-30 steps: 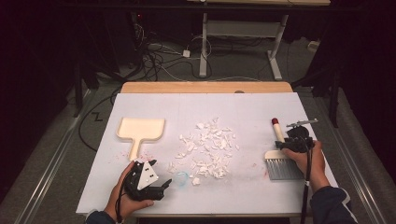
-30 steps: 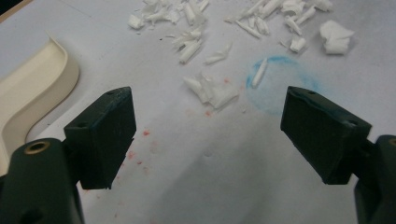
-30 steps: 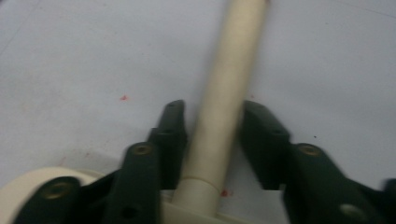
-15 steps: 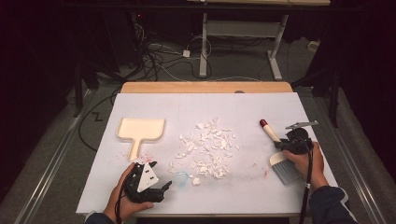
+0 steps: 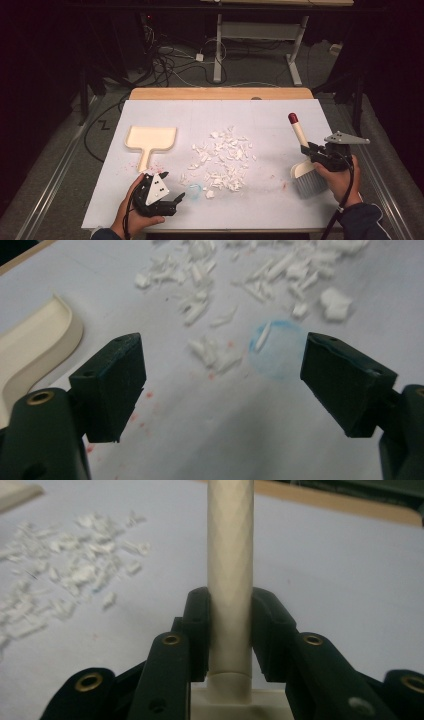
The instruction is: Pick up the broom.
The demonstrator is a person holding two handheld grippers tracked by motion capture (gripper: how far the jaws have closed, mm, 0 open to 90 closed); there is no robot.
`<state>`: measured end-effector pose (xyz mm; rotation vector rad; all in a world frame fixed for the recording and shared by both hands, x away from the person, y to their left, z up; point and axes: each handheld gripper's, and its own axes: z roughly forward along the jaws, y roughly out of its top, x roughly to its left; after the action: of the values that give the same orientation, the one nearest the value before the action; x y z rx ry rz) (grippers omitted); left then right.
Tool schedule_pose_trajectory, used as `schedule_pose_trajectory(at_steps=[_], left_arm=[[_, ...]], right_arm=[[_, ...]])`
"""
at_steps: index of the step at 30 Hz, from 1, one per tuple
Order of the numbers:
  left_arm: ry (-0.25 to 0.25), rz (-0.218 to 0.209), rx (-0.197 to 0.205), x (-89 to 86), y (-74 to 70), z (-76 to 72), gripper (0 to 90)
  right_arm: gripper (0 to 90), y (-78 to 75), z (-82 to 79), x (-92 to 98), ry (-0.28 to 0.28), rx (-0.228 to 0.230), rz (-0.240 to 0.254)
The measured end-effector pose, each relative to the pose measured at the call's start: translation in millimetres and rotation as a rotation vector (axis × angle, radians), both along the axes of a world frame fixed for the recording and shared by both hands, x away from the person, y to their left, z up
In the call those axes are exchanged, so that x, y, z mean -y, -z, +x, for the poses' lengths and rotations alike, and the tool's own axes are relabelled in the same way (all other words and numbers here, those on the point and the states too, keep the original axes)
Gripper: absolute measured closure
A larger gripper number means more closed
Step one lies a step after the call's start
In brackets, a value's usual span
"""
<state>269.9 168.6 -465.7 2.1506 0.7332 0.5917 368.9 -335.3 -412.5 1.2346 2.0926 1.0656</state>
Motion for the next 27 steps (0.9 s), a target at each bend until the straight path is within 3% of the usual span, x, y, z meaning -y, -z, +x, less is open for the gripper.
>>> schedule_pose_trajectory(at_steps=[4, 6, 7, 8, 11, 12, 13, 14, 15, 16, 17, 19, 21, 25, 26, 27], left_arm=[[0.012, -0.063, -0.011, 11.5, -12.5, -0.3, 18.3], [0.055, -0.127, -0.025, 30.0, -25.8, -0.3, 18.7], [0.055, -0.127, -0.025, 30.0, -25.8, -0.3, 19.0], [0.088, -0.153, -0.029, 48.1, -33.3, -0.3, 19.5], [0.159, -0.190, -0.038, 79.8, -42.5, 0.4, 19.5], [0.159, -0.190, -0.038, 79.8, -42.5, 0.4, 19.6], [0.204, -0.209, -0.041, 101.7, -46.6, 1.5, 19.9], [0.204, -0.209, -0.041, 101.7, -46.6, 1.5, 20.1], [0.225, -0.220, -0.047, 112.3, -47.9, 2.3, 20.1], [0.248, -0.230, -0.051, 132.6, -49.0, 4.3, 20.2], [0.248, -0.230, -0.051, 132.6, -49.0, 4.3, 20.5], [0.250, -0.264, -0.048, 157.0, -46.7, 6.4, 22.6], [0.241, -0.290, -0.062, 169.6, -43.2, 9.3, 22.9], [0.223, -0.315, -0.090, 182.0, -36.2, 13.5, 27.3], [0.218, -0.342, -0.107, 184.7, -32.6, 14.8, 29.5], [0.218, -0.342, -0.107, 184.7, -32.6, 14.8, 32.8]], right_arm=[[72.2, -18.4, -14.9, -11.1, -0.026, 0.079, 0.043], [72.2, -26.7, -22.4, -20.0, -0.047, 0.112, 0.046], [72.2, -26.7, -22.4, -20.0, -0.047, 0.112, 0.046], [72.2, -32.6, -29.4, -30.4, -0.064, 0.143, 0.062], [72.2, -38.1, -37.7, -48.1, -0.093, 0.169, 0.062], [72.2, -39.3, -39.5, -53.8, -0.104, 0.177, 0.057], [72.1, -39.9, -41.7, -59.6, -0.112, 0.182, 0.052], [72.2, -39.9, -43.7, -65.2, -0.115, 0.197, 0.050], [72.2, -39.7, -45.4, -70.7, -0.123, 0.203, 0.046], [72.1, -39.0, -46.7, -75.9, -0.137, 0.203, 0.037], [72.2, -37.9, -48.6, -80.5, -0.142, 0.214, 0.040], [72.1, -36.0, -51.4, -90.1, -0.161, 0.204, 0.031], [72.2, -33.9, -55.3, -98.2, -0.174, 0.219, 0.031], [72.1, -33.1, -61.2, -108.5, -0.193, 0.235, 0.028], [72.1, -33.8, -66.6, -113.9, -0.204, 0.249, 0.021], [72.1, -34.4, -70.4, -115.6, -0.209, 0.272, 0.034]])
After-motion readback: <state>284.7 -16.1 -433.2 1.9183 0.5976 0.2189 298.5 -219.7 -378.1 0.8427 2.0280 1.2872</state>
